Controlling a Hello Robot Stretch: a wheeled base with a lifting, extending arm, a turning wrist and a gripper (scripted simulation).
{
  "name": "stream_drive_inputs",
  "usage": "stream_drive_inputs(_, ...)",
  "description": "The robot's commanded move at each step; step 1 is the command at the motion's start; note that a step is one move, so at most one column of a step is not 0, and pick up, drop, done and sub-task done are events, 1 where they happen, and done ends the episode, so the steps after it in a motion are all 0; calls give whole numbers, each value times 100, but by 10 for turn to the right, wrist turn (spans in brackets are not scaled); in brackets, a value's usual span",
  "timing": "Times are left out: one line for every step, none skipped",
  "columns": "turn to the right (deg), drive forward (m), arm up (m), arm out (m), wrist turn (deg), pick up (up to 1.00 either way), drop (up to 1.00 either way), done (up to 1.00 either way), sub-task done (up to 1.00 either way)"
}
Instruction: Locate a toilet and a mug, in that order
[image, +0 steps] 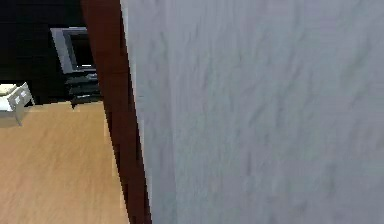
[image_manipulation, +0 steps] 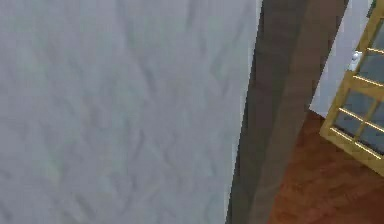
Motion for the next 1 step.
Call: stream_drive_inputs(-450, 0, 0, 0, 0, 0, 0, 0, 0)
